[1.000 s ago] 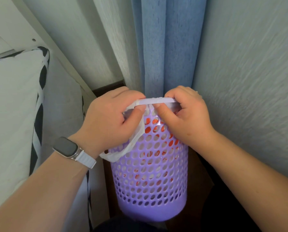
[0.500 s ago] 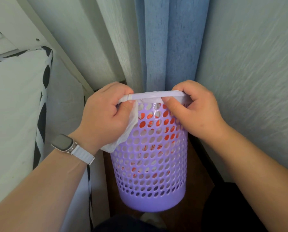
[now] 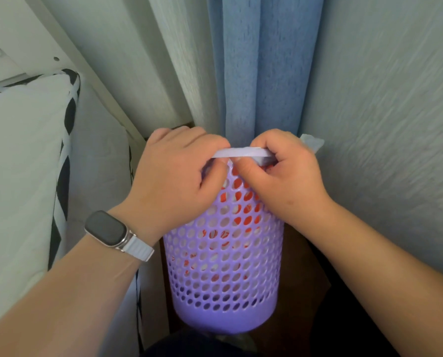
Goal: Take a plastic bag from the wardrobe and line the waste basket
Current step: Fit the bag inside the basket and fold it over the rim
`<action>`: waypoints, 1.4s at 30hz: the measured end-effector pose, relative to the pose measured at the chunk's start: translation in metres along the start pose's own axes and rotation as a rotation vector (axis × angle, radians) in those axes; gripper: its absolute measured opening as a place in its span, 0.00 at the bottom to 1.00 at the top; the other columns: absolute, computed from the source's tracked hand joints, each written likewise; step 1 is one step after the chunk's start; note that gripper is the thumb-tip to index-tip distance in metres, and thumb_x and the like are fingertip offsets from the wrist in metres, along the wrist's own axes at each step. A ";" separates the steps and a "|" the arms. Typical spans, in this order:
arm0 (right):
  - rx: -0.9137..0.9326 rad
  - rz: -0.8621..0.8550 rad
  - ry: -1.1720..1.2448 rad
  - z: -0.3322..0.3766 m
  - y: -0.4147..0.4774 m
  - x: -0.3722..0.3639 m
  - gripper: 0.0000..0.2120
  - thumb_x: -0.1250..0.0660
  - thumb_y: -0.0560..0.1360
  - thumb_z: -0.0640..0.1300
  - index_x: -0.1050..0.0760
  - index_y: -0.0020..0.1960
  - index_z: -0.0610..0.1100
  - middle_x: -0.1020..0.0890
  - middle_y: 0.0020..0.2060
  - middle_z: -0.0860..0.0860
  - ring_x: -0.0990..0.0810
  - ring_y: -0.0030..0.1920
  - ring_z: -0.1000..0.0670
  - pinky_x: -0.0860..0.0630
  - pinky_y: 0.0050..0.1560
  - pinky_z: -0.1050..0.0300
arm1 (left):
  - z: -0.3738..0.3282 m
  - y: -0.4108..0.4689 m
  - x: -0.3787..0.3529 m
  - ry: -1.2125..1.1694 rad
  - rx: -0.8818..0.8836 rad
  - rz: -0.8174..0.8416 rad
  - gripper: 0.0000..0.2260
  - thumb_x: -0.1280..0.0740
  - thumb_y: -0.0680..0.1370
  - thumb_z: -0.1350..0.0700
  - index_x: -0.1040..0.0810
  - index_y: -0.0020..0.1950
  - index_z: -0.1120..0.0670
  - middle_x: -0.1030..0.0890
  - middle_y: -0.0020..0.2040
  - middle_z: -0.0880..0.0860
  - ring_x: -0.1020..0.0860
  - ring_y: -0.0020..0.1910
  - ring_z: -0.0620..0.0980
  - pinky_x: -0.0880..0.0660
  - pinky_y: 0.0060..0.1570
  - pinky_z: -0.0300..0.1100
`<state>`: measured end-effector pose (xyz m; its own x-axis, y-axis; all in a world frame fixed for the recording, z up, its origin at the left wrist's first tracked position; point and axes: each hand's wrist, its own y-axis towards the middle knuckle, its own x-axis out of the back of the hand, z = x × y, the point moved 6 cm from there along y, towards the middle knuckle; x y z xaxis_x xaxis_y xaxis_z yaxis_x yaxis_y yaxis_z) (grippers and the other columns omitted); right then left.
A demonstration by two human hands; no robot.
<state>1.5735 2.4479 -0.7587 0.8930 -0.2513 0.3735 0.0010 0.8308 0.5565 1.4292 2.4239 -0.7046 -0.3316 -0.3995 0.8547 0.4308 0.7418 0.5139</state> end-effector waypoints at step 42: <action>0.223 -0.019 -0.020 -0.015 0.015 0.021 0.13 0.34 0.77 0.49 0.19 0.54 0.40 0.20 0.48 0.45 0.22 0.50 0.45 0.27 0.55 0.47 | 0.019 -0.007 0.003 -0.199 0.209 -0.095 0.07 0.39 0.77 0.54 0.23 0.45 0.54 0.29 0.35 0.41 0.30 0.37 0.42 0.33 0.38 0.41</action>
<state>1.5994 2.4624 -0.7540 0.8845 -0.2777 0.3748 -0.0835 0.6961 0.7130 1.4090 2.4278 -0.7071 -0.5287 -0.3743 0.7618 0.2152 0.8091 0.5469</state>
